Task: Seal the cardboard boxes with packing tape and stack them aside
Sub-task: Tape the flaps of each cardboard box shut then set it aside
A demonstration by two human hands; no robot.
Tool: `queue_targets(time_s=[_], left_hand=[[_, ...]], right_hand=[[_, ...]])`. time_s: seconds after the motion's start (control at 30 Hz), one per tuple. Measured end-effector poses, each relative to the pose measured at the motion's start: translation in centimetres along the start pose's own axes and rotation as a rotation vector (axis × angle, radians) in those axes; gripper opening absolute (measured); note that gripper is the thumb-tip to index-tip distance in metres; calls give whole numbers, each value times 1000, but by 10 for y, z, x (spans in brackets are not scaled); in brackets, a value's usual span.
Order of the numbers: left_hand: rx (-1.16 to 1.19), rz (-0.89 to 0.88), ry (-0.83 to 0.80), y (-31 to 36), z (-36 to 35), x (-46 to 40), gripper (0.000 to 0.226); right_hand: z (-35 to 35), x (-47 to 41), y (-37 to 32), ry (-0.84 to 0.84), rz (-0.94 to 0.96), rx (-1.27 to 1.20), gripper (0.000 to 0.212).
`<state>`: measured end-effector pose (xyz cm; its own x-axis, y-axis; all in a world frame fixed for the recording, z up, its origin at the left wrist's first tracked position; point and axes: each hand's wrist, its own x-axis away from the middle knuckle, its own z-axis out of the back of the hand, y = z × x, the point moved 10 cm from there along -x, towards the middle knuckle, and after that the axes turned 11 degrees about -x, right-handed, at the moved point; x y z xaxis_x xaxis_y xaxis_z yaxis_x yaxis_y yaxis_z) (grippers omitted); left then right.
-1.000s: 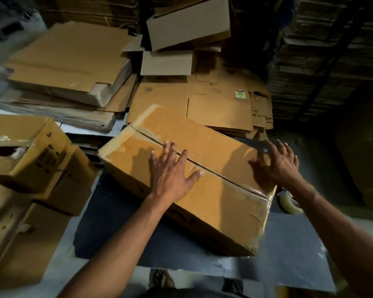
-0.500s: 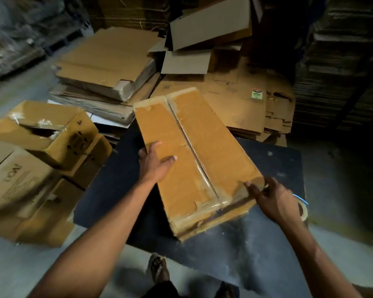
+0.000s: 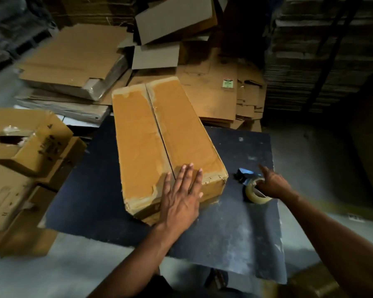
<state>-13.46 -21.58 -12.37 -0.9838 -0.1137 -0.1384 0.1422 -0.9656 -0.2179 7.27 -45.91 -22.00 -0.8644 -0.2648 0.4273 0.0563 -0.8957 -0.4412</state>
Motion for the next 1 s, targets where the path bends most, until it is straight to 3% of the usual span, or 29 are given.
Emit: queue_targets(time_s=[0.23, 0.37, 0.53, 0.57, 0.63, 0.67, 0.77, 0.87, 0.93, 1.0], left_hand=[[-16, 46, 28, -4, 11, 1, 82], [31, 84, 29, -5, 22, -4, 78], [439, 77, 199, 15, 68, -4, 47], [589, 97, 135, 23, 71, -3, 43], [910, 187, -154, 47, 51, 1, 42], [1052, 238, -306, 62, 39, 6, 46], [1313, 406, -534, 87, 14, 17, 77], [1542, 602, -661, 95, 10, 20, 77], [1664, 652, -682, 93, 23, 13, 78], [1719, 663, -647, 82, 43, 9, 65]], right_hand=[[-24, -29, 9, 63, 41, 97, 37], [-34, -6, 15, 18, 53, 150, 35], [-37, 45, 32, -18, 167, -162, 39], [-32, 57, 33, -5, 196, -223, 40], [-17, 85, 25, 21, 247, -317, 39], [-10, 100, 17, 26, 276, -362, 38], [12, 137, -7, 40, 374, -439, 40], [28, 162, -31, 45, 476, -391, 53], [35, 174, -49, 69, 537, -268, 63], [43, 185, -72, 108, 603, -151, 63]])
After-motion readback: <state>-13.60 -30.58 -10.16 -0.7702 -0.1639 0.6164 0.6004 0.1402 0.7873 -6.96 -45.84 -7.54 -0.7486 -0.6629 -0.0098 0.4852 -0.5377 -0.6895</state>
